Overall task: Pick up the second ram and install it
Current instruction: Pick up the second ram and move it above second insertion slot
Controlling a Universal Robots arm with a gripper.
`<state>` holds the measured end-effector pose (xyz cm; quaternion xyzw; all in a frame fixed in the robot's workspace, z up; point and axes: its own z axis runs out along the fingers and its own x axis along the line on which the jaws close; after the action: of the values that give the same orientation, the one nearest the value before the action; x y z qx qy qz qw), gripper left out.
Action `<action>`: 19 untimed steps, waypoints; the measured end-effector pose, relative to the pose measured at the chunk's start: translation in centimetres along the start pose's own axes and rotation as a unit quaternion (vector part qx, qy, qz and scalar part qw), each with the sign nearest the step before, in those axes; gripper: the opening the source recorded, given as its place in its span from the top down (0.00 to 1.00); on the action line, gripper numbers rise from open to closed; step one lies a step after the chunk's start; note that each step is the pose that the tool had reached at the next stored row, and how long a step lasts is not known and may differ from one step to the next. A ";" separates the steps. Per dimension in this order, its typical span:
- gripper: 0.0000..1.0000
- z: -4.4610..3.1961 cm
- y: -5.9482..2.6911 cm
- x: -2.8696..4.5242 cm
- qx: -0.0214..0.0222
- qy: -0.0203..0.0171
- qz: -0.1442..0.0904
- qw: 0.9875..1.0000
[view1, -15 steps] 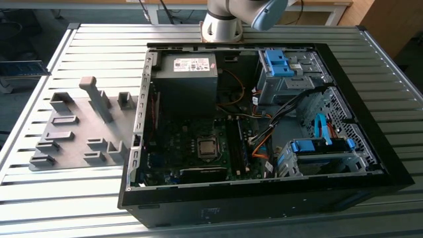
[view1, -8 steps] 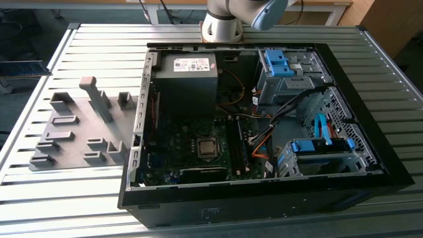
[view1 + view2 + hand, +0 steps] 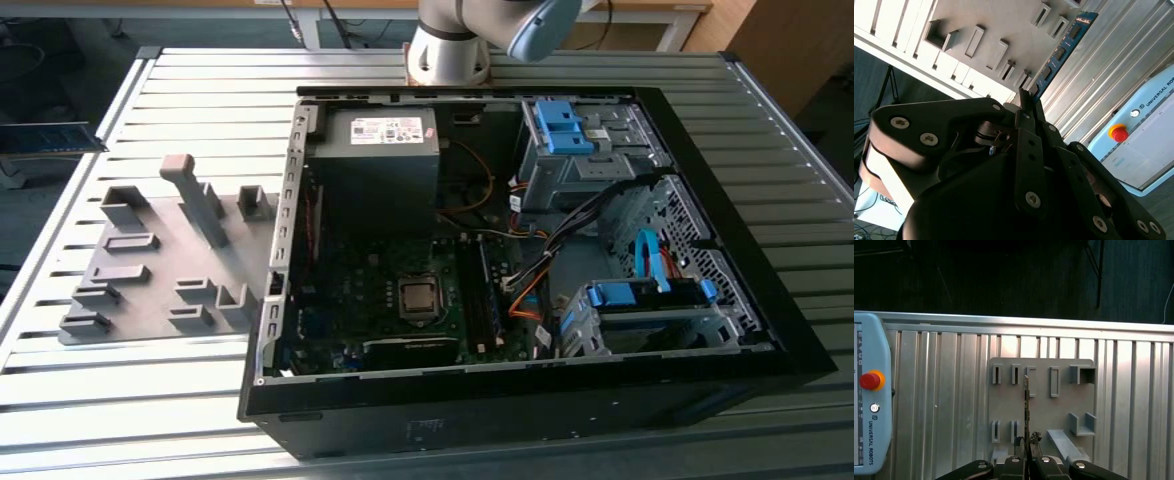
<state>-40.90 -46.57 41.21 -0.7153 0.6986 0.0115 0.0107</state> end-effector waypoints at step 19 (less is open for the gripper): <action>0.86 0.01 -0.69 0.02 0.000 0.000 0.000 1.000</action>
<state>-40.22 -46.57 41.20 -0.7153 0.6986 0.0115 0.0108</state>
